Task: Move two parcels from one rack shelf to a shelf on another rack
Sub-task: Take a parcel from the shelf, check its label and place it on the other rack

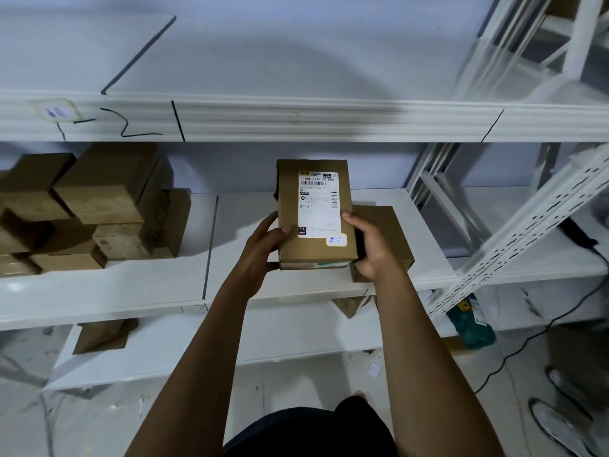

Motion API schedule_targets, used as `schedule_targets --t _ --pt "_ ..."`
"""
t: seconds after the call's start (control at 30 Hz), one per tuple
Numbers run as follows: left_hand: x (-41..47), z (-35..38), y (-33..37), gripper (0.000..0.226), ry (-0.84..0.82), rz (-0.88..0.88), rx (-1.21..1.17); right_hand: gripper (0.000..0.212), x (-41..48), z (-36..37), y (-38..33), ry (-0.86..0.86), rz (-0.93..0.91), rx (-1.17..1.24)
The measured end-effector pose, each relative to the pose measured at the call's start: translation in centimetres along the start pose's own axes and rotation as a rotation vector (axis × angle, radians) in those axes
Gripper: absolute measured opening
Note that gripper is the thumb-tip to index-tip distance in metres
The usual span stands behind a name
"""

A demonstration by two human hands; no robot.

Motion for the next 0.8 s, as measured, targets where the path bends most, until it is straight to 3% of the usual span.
schedule_targets --t 0.2,0.5,0.8 --pt "-0.3 0.1 0.2 0.057 -0.038 0.050 0.018 0.061 0.1 -0.6 0.2 -0.040 -0.062 0.031" --pt "-0.6 0.2 -0.1 0.072 -0.033 0.052 0.028 0.062 -0.2 -0.7 0.8 -0.050 -0.085 0.064" --pt "-0.8 0.6 -0.2 0.061 -0.028 0.044 0.036 0.061 -1.9 -0.1 0.4 -0.012 -0.072 0.039"
Point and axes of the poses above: each hand's wrist, its own x-axis towards the middle knuckle, its own z-axis out of the palm, y = z × x, the point moved 5 cm from there along x, towards the middle knuckle, and after that the axes turned 14 degrees about -y, right-handed, at the moved point
